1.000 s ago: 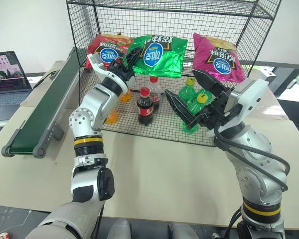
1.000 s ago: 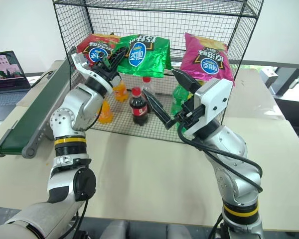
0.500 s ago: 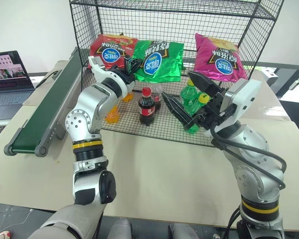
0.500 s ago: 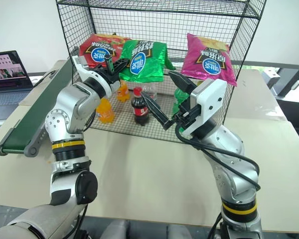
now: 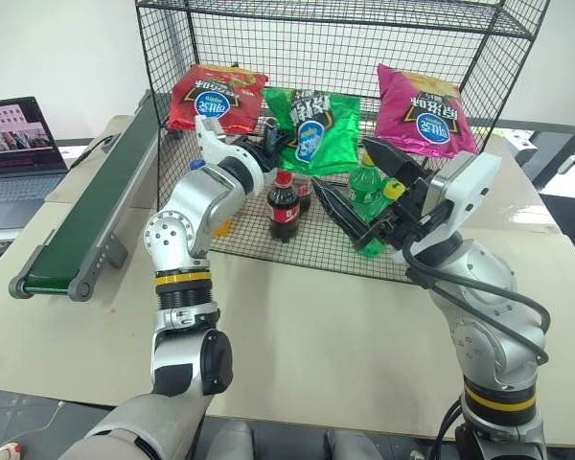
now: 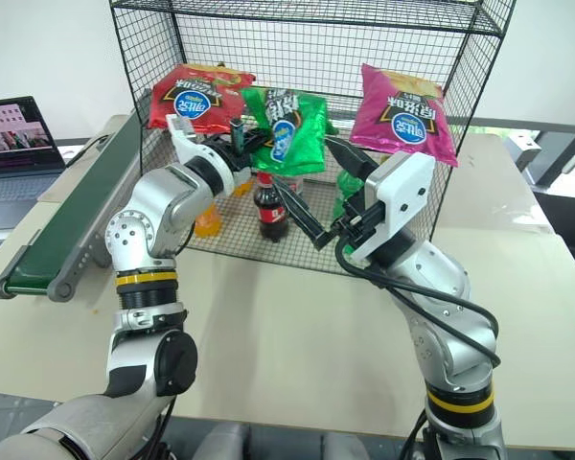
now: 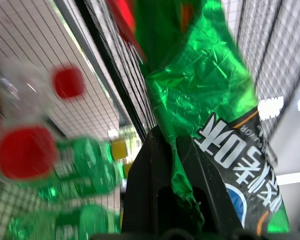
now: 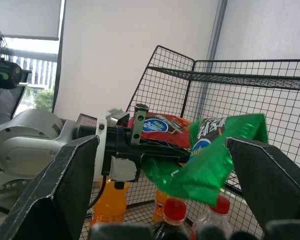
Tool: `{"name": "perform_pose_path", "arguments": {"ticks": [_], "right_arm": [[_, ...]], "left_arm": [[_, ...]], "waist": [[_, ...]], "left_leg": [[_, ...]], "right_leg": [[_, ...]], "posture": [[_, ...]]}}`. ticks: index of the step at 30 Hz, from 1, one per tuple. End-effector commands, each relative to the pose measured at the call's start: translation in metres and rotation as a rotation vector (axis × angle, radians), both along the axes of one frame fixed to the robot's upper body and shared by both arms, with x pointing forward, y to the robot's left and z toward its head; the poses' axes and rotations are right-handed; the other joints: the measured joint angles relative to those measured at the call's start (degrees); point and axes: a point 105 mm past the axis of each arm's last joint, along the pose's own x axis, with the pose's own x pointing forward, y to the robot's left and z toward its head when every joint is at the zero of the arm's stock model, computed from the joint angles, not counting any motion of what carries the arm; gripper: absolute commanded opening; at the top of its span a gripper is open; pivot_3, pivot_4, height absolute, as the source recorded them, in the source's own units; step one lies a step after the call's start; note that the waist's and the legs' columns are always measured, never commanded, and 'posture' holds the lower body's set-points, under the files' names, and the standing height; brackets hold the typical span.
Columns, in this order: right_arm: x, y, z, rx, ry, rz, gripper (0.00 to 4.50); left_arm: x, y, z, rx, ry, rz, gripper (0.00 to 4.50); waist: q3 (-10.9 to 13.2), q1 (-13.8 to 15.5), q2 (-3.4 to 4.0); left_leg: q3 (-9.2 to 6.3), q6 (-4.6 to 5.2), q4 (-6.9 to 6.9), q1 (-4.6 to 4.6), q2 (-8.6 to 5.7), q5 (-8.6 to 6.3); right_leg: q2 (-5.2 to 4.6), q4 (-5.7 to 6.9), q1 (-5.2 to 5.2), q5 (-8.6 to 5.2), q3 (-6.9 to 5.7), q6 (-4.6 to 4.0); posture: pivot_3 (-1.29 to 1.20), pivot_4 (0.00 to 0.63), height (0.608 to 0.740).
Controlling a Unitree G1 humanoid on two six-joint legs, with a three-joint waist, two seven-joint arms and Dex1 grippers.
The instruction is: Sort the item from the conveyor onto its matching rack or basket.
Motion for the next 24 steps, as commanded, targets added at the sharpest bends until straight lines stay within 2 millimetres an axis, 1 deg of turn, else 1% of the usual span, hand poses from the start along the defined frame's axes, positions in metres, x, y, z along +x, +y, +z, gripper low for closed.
{"name": "perform_pose_path", "arguments": {"ticks": [1,5,7,9,13,17,19,24], "right_arm": [[-0.009,-0.001,0.013,0.012,-0.072,-0.004,4.5],[-0.009,-0.002,0.013,0.012,-0.075,-0.009,4.5],[-0.009,-0.002,0.013,0.013,-0.076,-0.012,4.5],[-0.01,-0.002,0.013,0.013,-0.077,-0.013,4.5],[-0.01,-0.002,0.013,0.014,-0.076,-0.016,4.5],[-0.009,-0.003,0.012,0.014,-0.074,-0.019,4.5],[-0.008,-0.003,0.009,0.005,-0.061,-0.023,4.5],[0.002,-0.006,-0.002,-0.038,-0.01,-0.072,4.5]], "left_arm": [[-0.007,-0.006,0.022,0.017,-0.092,-0.059,0.07],[0.014,0.019,0.036,-0.002,-0.098,0.091,0.07],[0.026,0.038,0.042,0.0,-0.094,0.218,0.07],[0.032,0.048,0.046,-0.015,-0.089,0.27,0.07],[0.034,0.055,0.05,-0.008,-0.102,0.289,0.07],[0.035,0.062,0.046,0.03,-0.113,0.291,0.07],[0.031,0.059,0.043,0.074,-0.137,0.255,0.07],[0.024,0.051,0.043,0.108,-0.169,0.193,0.07]], "waist": [[0.0,-0.01,0.0],[0.0,0.02,0.0],[0.0,0.03,0.0],[0.0,-0.03,0.0],[0.0,0.0,0.0],[0.0,0.0,0.0],[0.0,-0.02,0.0],[0.0,0.01,0.0]], "left_leg": [[0.0,0.0,0.0,0.01,0.0,0.0],[-0.01,-0.01,0.0,0.01,-0.02,0.0],[-0.01,-0.01,-0.01,0.01,-0.02,0.01],[-0.01,-0.01,-0.03,0.02,-0.02,0.01],[0.0,-0.03,-0.09,0.02,-0.02,0.02],[0.0,-0.04,-0.08,0.01,-0.02,0.03],[-0.01,-0.04,-0.09,0.01,-0.02,0.03],[0.0,-0.04,-0.08,0.01,-0.02,0.03]], "right_leg": [[0.0,0.01,0.0,0.0,0.0,0.0],[0.0,-0.02,0.0,0.0,-0.01,0.0],[0.0,-0.02,0.0,0.0,-0.01,0.0],[0.0,-0.02,0.0,0.0,-0.01,0.0],[-0.01,-0.04,-0.01,0.0,-0.01,0.0],[-0.02,-0.04,-0.01,0.0,-0.02,0.0],[-0.02,-0.03,-0.02,0.0,-0.02,0.0],[-0.03,-0.01,-0.02,0.0,-0.02,0.0]], "posture": [[0.0,0.15,0.74],[0.0,0.15,0.74],[0.0,0.15,0.74],[0.0,0.15,0.74],[0.0,0.15,0.74],[0.0,0.15,0.74],[0.0,0.15,0.74],[0.0,0.15,0.74]]}}
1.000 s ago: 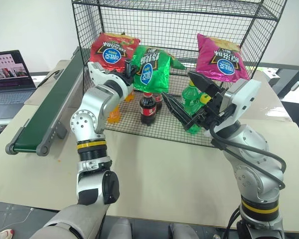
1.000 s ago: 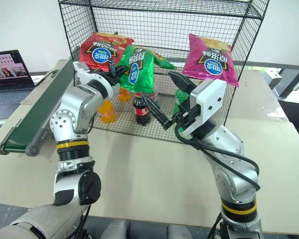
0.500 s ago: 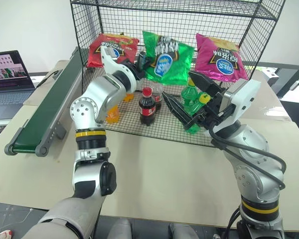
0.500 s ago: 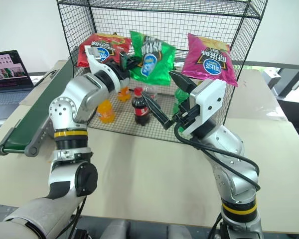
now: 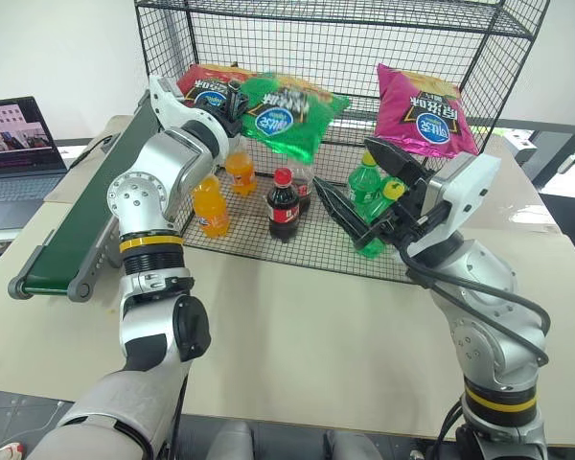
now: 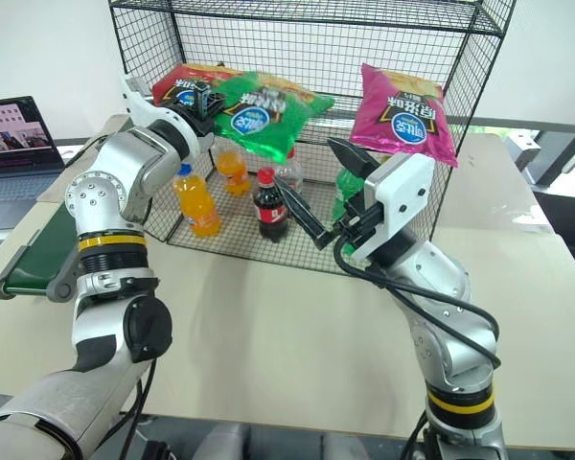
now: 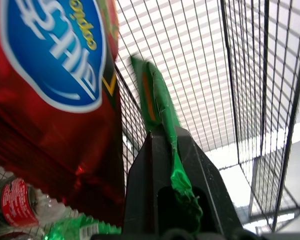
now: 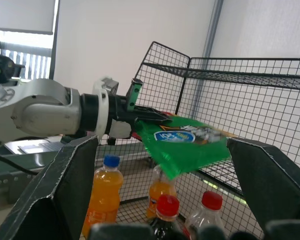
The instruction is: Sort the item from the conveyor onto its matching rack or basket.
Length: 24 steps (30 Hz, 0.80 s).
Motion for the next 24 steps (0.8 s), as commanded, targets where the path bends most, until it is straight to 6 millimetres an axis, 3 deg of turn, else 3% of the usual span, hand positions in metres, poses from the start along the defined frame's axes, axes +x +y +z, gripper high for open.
{"name": "perform_pose_path", "arguments": {"ticks": [1,14,24], "right_arm": [[-0.001,-0.003,0.002,-0.016,-0.016,-0.029,4.5],[-0.003,-0.004,0.018,0.003,-0.079,-0.056,4.5],[-0.001,-0.011,0.021,-0.006,-0.103,-0.135,4.5]], "left_arm": [[-0.012,-0.008,0.014,0.036,-0.077,-0.059,0.07],[-0.006,-0.044,0.014,-0.078,-0.003,-0.041,0.07],[0.0,-0.042,0.004,-0.181,0.09,0.108,0.07]], "waist": [[0.0,-0.04,0.0],[0.0,0.06,-0.01],[0.0,0.1,-0.01]], "left_leg": [[0.0,0.0,0.0,0.0,0.0,0.0],[0.0,0.01,0.02,-0.01,-0.01,0.0],[0.0,0.02,0.02,-0.01,-0.02,-0.01]], "right_leg": [[0.0,0.0,0.0,0.0,0.0,0.0],[0.0,0.01,0.0,0.0,0.01,0.0],[-0.01,0.01,0.0,0.0,0.02,0.0]], "posture": [[0.0,0.15,0.74],[0.0,0.15,0.74],[0.0,0.15,0.74]]}}
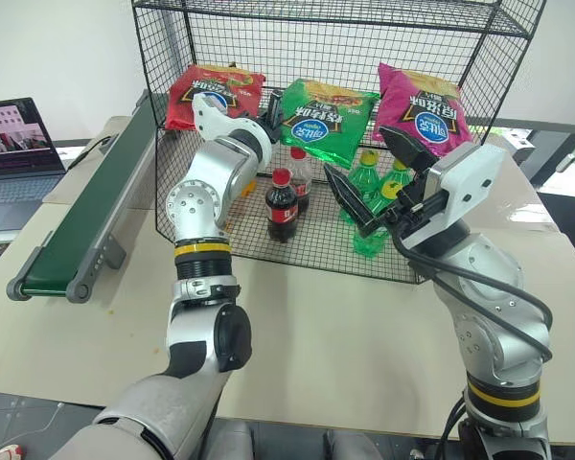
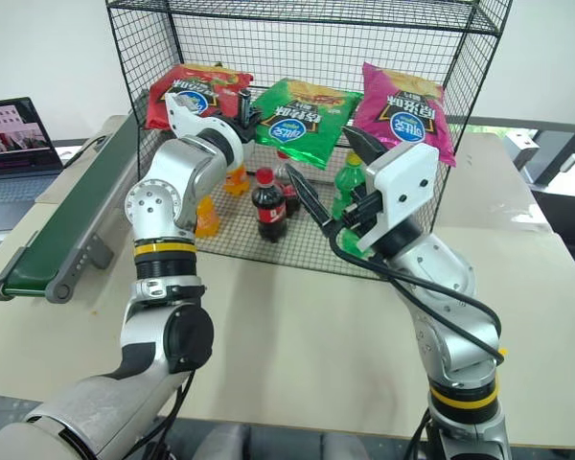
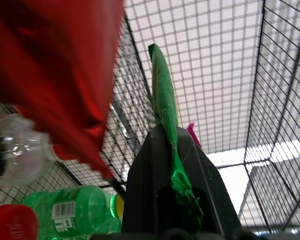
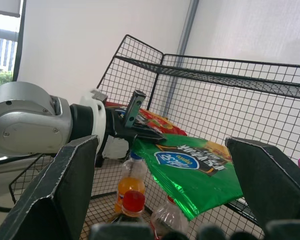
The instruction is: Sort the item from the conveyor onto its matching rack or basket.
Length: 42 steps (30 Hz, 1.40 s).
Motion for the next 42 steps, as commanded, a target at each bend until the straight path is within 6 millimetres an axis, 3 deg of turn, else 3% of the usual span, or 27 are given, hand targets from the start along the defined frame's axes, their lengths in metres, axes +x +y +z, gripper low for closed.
{"name": "perform_pose_path", "arguments": {"ticks": [1,11,14,18,22,32,36,38,42], "right_arm": [[-0.008,-0.003,0.01,0.003,-0.054,-0.02,4.5],[-0.007,-0.003,0.008,-0.004,-0.044,-0.015,4.5],[-0.006,-0.003,0.007,-0.008,-0.041,-0.013,4.5],[-0.006,-0.003,0.007,-0.009,-0.04,-0.014,4.5],[-0.006,-0.003,0.006,-0.007,-0.035,-0.011,4.5],[-0.005,0.0,0.005,0.006,-0.038,0.033,4.5],[-0.008,0.004,-0.008,-0.032,-0.004,0.069,4.5],[-0.01,0.003,-0.023,-0.037,0.043,0.075,4.5],[-0.012,0.003,-0.061,-0.033,0.17,0.046,4.5]], "left_arm": [[-0.006,0.005,0.02,-0.042,-0.056,0.057,0.07],[-0.011,-0.004,0.022,-0.076,-0.07,0.043,0.07],[-0.015,-0.01,0.023,-0.088,-0.079,-0.005,0.88],[-0.021,-0.014,0.022,-0.074,-0.076,-0.062,2.68],[-0.028,0.0,0.013,-0.029,-0.054,-0.066,4.45],[-0.067,0.04,-0.004,0.143,-0.104,-0.106,4.45],[-0.097,0.064,-0.014,0.251,-0.198,-0.166,4.45],[-0.108,0.078,-0.032,0.357,-0.191,-0.147,4.45],[-0.119,0.087,-0.087,0.771,-0.17,-0.138,4.45]], "waist": [[0.0,0.02,0.0],[0.0,0.02,0.0],[0.0,0.02,0.0],[0.0,0.02,0.0],[-0.01,-0.08,0.01],[-0.03,-0.48,0.05],[-0.04,-0.98,0.08],[-0.05,-1.25,0.09],[-0.02,-1.24,0.14]], "left_leg": [[0.0,0.0,0.0,0.0,0.0,0.0],[0.0,0.0,0.01,0.0,-0.01,0.0],[0.0,0.0,0.01,0.0,-0.02,0.0],[0.0,0.0,0.03,0.0,-0.02,0.0],[-0.02,0.0,0.04,0.03,-0.02,0.0],[-0.06,0.02,0.35,0.1,-0.02,-0.01],[-0.07,0.02,0.32,0.15,-0.02,-0.02],[-0.08,0.01,0.32,0.16,-0.02,-0.02],[-0.08,-0.05,0.23,0.2,-0.02,0.01]], "right_leg": [[0.0,0.0,0.0,0.0,0.0,0.0],[-0.01,0.0,0.0,0.0,0.0,0.0],[-0.01,0.0,0.0,0.0,0.0,0.0],[-0.01,0.0,0.02,0.0,0.0,0.01],[-0.01,0.06,0.02,0.0,0.0,0.01],[0.0,0.5,0.05,0.0,0.01,0.01],[0.0,0.57,0.05,-0.01,0.0,0.02],[-0.01,0.62,0.05,-0.02,-0.02,0.03],[-0.01,0.61,0.0,-0.04,-0.04,0.0]], "posture": [[0.0,0.15,0.74],[0.0,0.15,0.74],[0.0,0.15,0.74],[0.0,0.15,0.74],[0.0,0.15,0.74],[0.0,0.15,0.74],[0.0,0.15,0.74],[0.0,0.15,0.74],[0.0,0.15,0.74]]}}
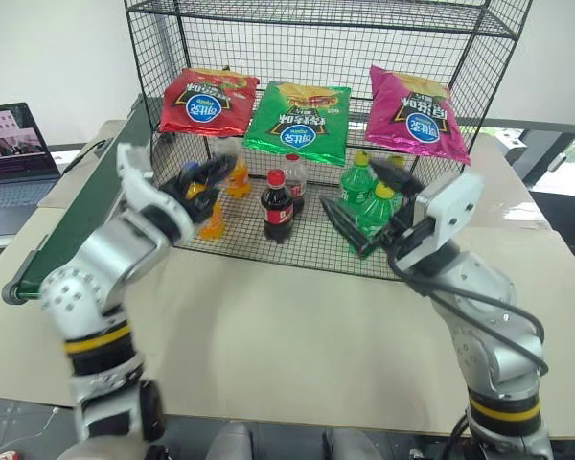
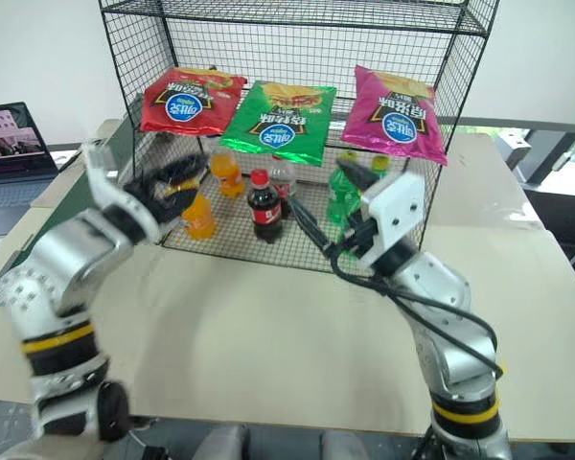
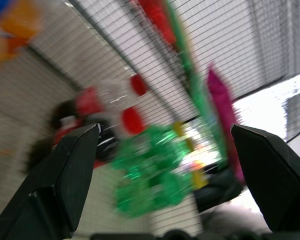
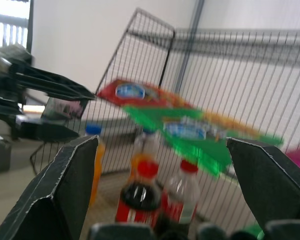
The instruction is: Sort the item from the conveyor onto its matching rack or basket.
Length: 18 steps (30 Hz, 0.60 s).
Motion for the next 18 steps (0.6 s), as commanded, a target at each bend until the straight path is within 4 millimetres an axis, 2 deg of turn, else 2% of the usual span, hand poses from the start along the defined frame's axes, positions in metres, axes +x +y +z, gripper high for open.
{"name": "perform_pose_path", "arguments": {"ticks": [1,5,11,15,18], "right_arm": [[-0.009,0.003,-0.012,0.024,0.014,-0.032,4.5],[-0.005,-0.007,-0.058,0.004,0.146,-0.19,4.5],[-0.006,-0.043,-0.102,-0.006,0.236,-0.4,4.5],[-0.004,-0.066,-0.114,-0.002,0.245,-0.518,4.5],[-0.002,-0.071,-0.115,0.018,0.234,-0.559,4.5]], "left_arm": [[-0.01,-0.011,-0.029,0.322,-0.087,-0.056,4.45],[-0.008,-0.004,-0.078,0.627,-0.19,-0.022,4.45],[0.007,0.01,-0.116,0.797,-0.268,0.095,4.45],[0.016,0.011,-0.129,0.818,-0.286,0.103,4.45],[0.017,0.012,-0.134,0.81,-0.291,0.094,4.45]], "waist": [[0.03,0.14,0.04],[0.02,0.07,0.04],[0.03,-0.03,0.01],[0.03,-0.08,0.0],[0.03,-0.18,0.0]], "left_leg": [[0.0,-0.06,0.01,0.0,0.0,0.03],[0.07,-0.29,-0.3,0.02,-0.04,0.15],[0.07,-0.24,-0.39,-0.03,-0.04,0.13],[0.06,-0.16,-0.39,-0.04,-0.04,0.08],[0.06,-0.13,-0.38,-0.03,-0.04,0.07]], "right_leg": [[0.0,-0.02,0.01,-0.01,-0.02,-0.02],[-0.06,-0.1,-0.07,-0.03,-0.02,-0.07],[-0.06,-0.15,-0.14,-0.08,0.0,-0.13],[-0.05,-0.15,-0.12,-0.09,0.0,-0.11],[-0.04,-0.11,-0.13,-0.09,0.01,-0.11]], "posture": [[0.0,0.15,0.74],[0.0,0.15,0.74],[0.0,0.15,0.74],[0.0,0.15,0.74],[0.0,0.15,0.74]]}}
